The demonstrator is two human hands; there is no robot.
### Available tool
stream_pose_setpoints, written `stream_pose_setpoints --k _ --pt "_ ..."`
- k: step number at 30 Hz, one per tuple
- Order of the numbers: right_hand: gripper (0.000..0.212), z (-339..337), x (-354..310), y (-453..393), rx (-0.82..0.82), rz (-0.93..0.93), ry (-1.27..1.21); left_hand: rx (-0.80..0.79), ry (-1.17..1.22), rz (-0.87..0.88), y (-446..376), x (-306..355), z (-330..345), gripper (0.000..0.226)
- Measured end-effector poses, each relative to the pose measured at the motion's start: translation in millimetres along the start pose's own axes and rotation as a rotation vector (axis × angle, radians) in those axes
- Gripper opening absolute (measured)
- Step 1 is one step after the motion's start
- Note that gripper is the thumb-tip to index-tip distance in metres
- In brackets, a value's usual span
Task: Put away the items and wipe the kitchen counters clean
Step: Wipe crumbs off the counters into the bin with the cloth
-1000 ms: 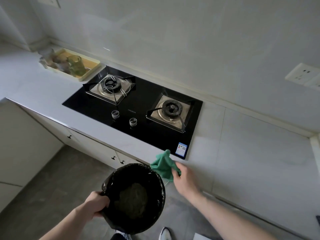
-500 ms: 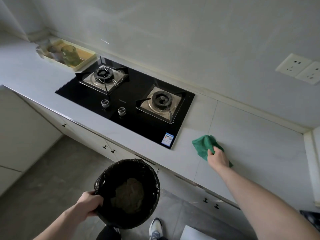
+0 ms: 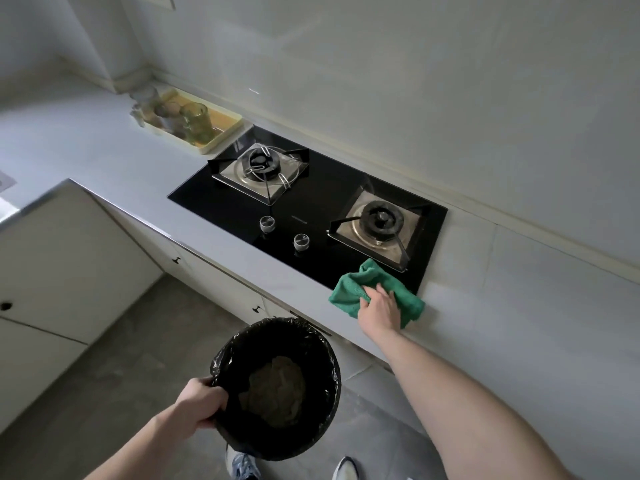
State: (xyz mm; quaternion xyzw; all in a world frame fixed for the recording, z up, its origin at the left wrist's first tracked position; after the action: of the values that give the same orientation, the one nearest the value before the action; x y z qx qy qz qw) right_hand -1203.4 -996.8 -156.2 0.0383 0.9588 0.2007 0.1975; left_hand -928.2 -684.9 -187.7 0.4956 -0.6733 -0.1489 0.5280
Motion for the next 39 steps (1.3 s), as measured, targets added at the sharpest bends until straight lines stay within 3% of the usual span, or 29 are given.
stream_pose_setpoints --k 6,10,14,21,26,28,32,39 --pt "0.040 53 -95 32 0.030 -0.089 0.064 0.015 0.005 0.021 -48 9 -67 0.024" --pt "0.039 95 -150 76 -0.112 -0.203 0.010 0.009 -0.029 0.032 -75 12 -104 0.028" --pt "0.031 93 -188 92 -0.190 -0.258 -0.103 -0.004 -0.051 0.023 -101 13 -137 0.025" --pt "0.031 8 -216 49 0.109 -0.298 -0.329 -0.017 -0.023 0.013 -131 12 -178 0.037" --pt "0.034 -28 -264 -24 0.254 -0.289 -0.197 0.006 -0.040 -0.006 -146 19 -200 0.041" --pt "0.033 -28 -278 -58 0.217 -0.217 -0.026 0.013 -0.063 -0.012 -146 25 -209 0.035" --pt "0.029 4 -298 -99 -0.032 -0.088 0.280 0.024 -0.148 -0.012 -154 36 -231 0.022" --pt "0.025 59 -343 -100 -0.171 -0.202 0.356 0.054 -0.106 -0.063 -187 24 -262 0.037"
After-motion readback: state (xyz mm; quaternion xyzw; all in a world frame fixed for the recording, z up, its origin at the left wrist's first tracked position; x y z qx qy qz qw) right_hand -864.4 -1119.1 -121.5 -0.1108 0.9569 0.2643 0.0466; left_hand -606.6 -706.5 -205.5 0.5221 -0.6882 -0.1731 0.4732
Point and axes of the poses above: each hand's wrist, its own y-axis away from the middle knuckle, its own z-axis out of the palm, x = y × z, the point moved 8 cm from there along -y, towards the middle knuckle, and after that the axes turned 10 degrees about z, right-handed, at the moved point
